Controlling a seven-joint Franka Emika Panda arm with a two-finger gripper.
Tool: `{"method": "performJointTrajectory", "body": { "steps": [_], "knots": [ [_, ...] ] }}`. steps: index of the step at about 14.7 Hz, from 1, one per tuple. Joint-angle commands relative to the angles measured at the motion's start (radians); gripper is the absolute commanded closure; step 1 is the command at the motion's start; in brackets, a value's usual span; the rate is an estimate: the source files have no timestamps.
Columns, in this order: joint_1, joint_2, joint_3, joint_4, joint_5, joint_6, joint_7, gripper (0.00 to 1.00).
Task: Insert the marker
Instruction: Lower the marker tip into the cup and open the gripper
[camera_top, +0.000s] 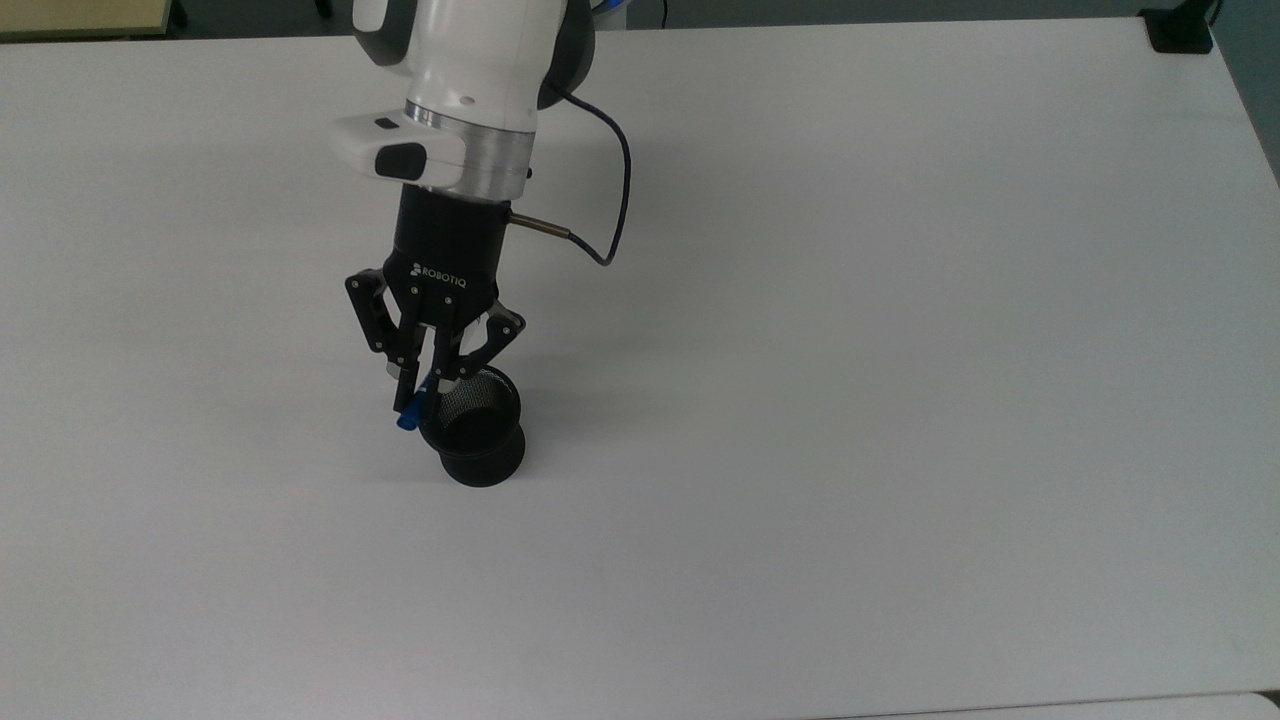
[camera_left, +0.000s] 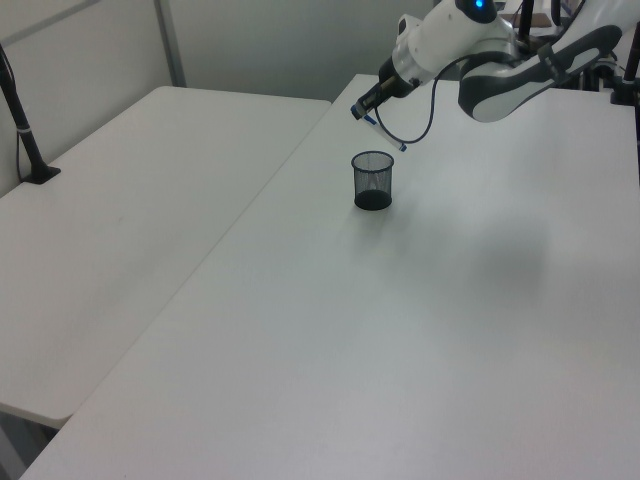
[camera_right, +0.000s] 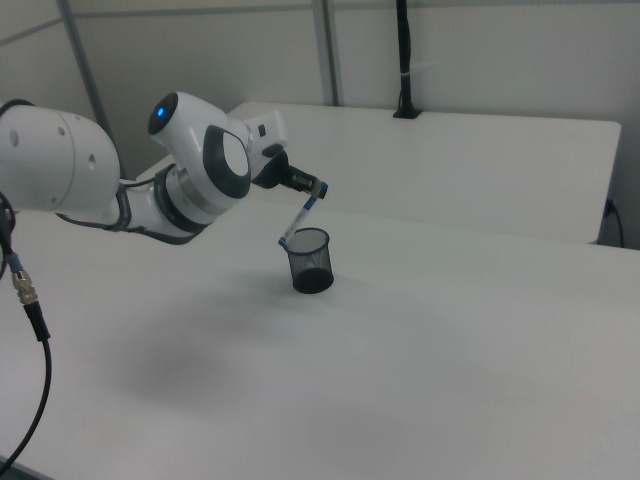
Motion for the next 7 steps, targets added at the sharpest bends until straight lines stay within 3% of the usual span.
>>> {"method": "performJointTrajectory", "body": {
  "steps": [1,7],
  "knots": [
    [-0.014,0.054,-0.006,0.020,-0.070,0.102,0.079,0.88],
    [-0.013,0.105,-0.006,0.106,-0.072,0.104,0.114,0.88]
  ]
}}
